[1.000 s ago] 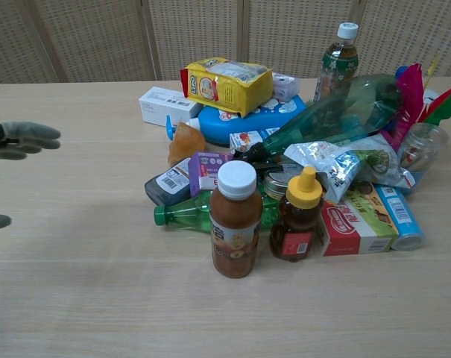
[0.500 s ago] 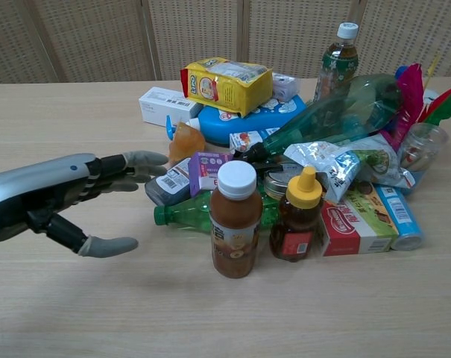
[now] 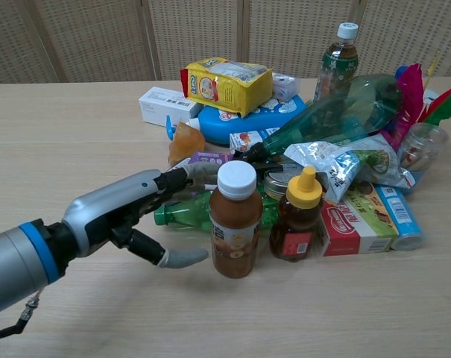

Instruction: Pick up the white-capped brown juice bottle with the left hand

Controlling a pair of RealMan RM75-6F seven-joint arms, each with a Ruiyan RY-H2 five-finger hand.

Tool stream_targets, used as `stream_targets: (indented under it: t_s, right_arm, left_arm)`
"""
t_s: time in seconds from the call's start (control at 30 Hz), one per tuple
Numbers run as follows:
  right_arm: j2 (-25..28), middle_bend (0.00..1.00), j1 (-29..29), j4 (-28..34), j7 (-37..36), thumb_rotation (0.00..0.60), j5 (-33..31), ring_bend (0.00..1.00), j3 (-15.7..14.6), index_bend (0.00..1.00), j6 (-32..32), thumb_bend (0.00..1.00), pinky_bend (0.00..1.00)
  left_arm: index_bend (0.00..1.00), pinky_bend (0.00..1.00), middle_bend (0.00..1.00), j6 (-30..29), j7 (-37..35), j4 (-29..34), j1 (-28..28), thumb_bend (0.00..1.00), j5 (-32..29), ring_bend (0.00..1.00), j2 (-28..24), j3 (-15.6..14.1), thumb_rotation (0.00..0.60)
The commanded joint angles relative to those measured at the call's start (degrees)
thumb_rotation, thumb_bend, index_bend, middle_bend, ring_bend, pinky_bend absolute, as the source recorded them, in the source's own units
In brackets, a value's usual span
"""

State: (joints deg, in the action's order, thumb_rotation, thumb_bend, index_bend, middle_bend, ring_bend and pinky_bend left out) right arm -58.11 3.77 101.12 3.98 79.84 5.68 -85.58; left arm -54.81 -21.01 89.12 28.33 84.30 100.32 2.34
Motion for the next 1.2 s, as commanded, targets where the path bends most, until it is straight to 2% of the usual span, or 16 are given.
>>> stream_targets:
  t_s: [0.03,0.2,0.3,0.37,0.47,0.53,0.7,0.97,1.2]
  right_arm:
    - [0.47,0.0,-0.49,0.06,-0.65,0.393,0.01,0.0,-0.02,0.0,-0.48,0.18,0.0]
    - [1.39,0.0,-1.48,0.33,-2.1,0.393,0.07,0.0,-0.22,0.0,-1.24,0.18,0.0]
    - [1.81,0.0,-1.92,0.65,-2.45,0.392,0.0,0.0,-0.17,0.0,-1.68,0.18,0.0]
    - [2.07,0.0,-2.11,0.85,-2.53,0.391,-0.04,0.0,-0.11,0.0,-1.88,0.18,0.0]
    - [2.3,0.0,-2.23,1.18,-2.39,0.393,-0.03,0.0,-0.01,0.0,-2.02,0.18,0.0]
    - [2.33,0.0,-2.23,1.34,-2.24,0.391,-0.05,0.0,0.07,0.0,-2.01,0.18,0.0]
    - [2.17,0.0,-1.92,1.75,-1.52,0.395,-0.09,0.0,0.19,0.0,-1.46,0.18,0.0]
    - [1.08,0.0,-0.88,1.87,-0.39,0.392,0.09,0.0,0.31,0.0,0.02,0.18,0.0]
    - [-0.36,0.0,-0.07,1.46,-0.36,0.396,0.87,0.0,0.08,0.0,1.13,0.18,0.0]
  left_arm:
    - [0.05,0.0,0.04,-2.36,0.37,-3.42,-0.05,0.32,0.32,0.02,3.91,0.53,0.6]
    - [0.26,0.0,0.17,-4.11,0.25,-8.62,0.4,0.38,0.83,0.17,9.67,1.12,0.6]
    - [0.38,0.12,0.3,-5.88,0.0,-12.17,0.3,0.47,1.14,0.32,13.05,1.55,0.6]
    - [0.46,0.23,0.38,-6.66,-0.68,-14.12,0.36,0.51,1.18,0.42,14.65,1.93,0.6]
    - [0.5,0.33,0.45,-8.05,-1.67,-15.79,0.31,0.54,1.43,0.51,15.73,2.47,0.6]
    - [0.51,0.34,0.46,-8.68,-2.52,-15.89,0.28,0.54,1.57,0.52,15.43,2.72,0.6]
    - [0.5,0.35,0.47,-10.82,-5.38,-12.11,-0.14,0.54,1.98,0.53,11.06,3.84,0.6]
    - [0.51,0.35,0.47,-14.32,-10.11,2.42,-2.24,0.53,1.36,0.53,-1.78,6.23,0.6]
    - [0.51,0.35,0.47,-17.78,-11.25,15.22,-4.44,0.52,2.34,0.53,-14.02,7.65,0.6]
